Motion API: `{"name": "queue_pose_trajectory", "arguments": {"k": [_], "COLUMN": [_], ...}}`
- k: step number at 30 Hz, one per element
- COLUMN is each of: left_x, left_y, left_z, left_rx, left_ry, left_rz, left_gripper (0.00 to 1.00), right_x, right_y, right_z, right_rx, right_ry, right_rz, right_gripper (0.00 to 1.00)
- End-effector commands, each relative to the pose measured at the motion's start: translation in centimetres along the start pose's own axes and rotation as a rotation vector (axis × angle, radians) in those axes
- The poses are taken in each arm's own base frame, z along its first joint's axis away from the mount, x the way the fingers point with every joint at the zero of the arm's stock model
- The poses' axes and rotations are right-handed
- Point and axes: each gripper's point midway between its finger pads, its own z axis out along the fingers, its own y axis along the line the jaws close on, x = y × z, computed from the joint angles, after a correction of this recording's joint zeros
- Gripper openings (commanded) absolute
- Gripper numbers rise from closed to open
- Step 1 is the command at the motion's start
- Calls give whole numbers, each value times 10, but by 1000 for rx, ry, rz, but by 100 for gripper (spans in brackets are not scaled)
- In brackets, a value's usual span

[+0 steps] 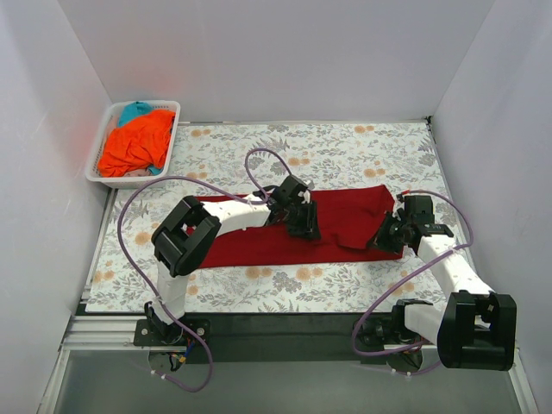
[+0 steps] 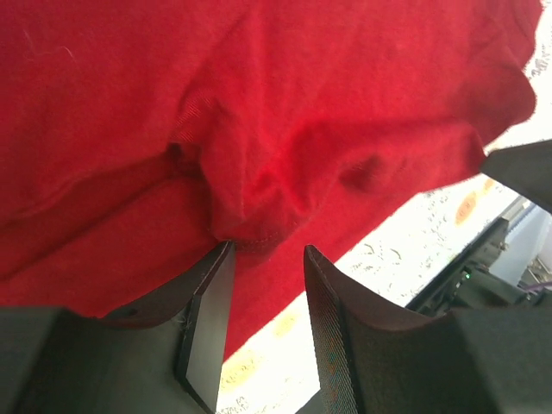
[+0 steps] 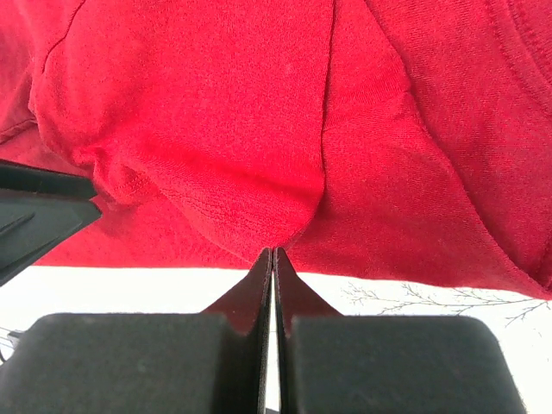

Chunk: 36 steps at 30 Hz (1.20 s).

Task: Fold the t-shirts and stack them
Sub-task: Fold the tshirt

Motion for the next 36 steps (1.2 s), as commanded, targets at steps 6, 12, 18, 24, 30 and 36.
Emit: {"name": "queue_pose_trajectory", "arguments": {"k": [6, 12, 18, 24, 30, 36], "left_x": [-1, 3, -2, -14, -24, -22], "left_y": [-2, 0, 1, 1, 3, 13], "left_z": [0, 8, 7, -11, -29, -27], "left_rx": [-44, -74, -100, -155, -211, -254], "left_ry": [-1, 21, 5, -43, -85, -75], "left_rz": [-7, -2, -1, 28, 60, 72], "left_gripper": [34, 31, 14, 0, 0, 0], "right_x": [4, 5, 6, 7, 13, 23], "right_y": [9, 9, 9, 8, 6, 2], "right_z": [1, 3, 3, 5, 11, 21], "right_rx": [-30, -31, -31, -30, -27, -25], "right_ry": [11, 14, 18, 23, 37, 63], "right_rz": [-22, -22, -24, -26, -25, -28], "right_gripper": [1, 1, 1, 1, 1, 1]}}
